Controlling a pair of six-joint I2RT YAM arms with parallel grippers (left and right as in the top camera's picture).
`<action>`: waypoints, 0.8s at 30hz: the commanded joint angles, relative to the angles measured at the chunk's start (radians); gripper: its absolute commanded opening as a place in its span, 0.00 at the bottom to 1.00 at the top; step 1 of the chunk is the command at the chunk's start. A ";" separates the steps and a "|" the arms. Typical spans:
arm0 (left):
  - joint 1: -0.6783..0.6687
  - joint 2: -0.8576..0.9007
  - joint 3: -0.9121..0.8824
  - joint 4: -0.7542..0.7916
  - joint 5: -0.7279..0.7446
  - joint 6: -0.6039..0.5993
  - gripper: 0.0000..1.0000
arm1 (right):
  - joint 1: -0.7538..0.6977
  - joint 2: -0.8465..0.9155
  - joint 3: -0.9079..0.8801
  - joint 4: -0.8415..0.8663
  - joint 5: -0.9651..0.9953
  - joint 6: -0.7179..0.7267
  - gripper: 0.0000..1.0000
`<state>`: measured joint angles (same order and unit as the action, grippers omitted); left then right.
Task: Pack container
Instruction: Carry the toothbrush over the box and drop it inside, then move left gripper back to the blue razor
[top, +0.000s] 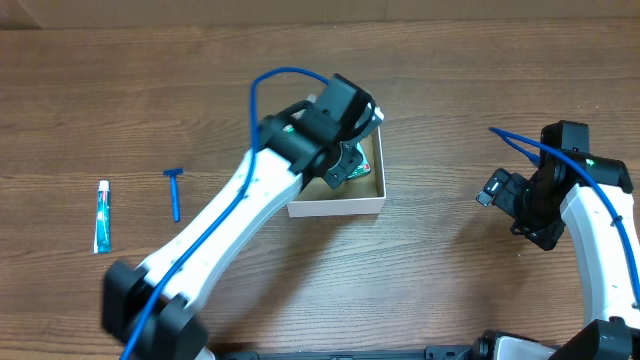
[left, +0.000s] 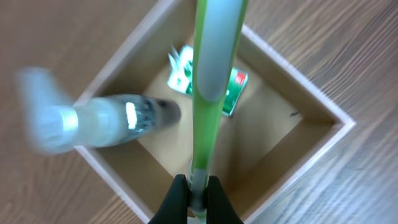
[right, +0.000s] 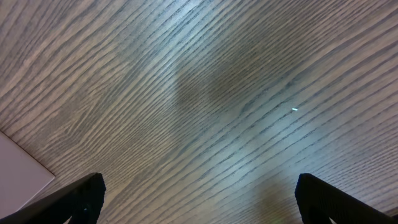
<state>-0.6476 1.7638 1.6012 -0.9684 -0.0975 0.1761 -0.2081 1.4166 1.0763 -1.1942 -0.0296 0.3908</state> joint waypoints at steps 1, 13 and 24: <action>0.013 0.101 -0.012 0.000 -0.018 0.011 0.04 | -0.003 -0.006 0.018 0.003 -0.003 -0.006 1.00; 0.023 0.153 0.024 -0.019 -0.018 -0.001 0.50 | -0.003 -0.006 0.018 0.002 -0.003 -0.006 1.00; 0.061 -0.020 0.323 -0.347 -0.174 -0.287 0.99 | -0.003 -0.006 0.018 0.003 -0.001 -0.006 1.00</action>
<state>-0.6258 1.8820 1.8572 -1.2728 -0.1665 0.0299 -0.2081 1.4166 1.0763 -1.1961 -0.0292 0.3904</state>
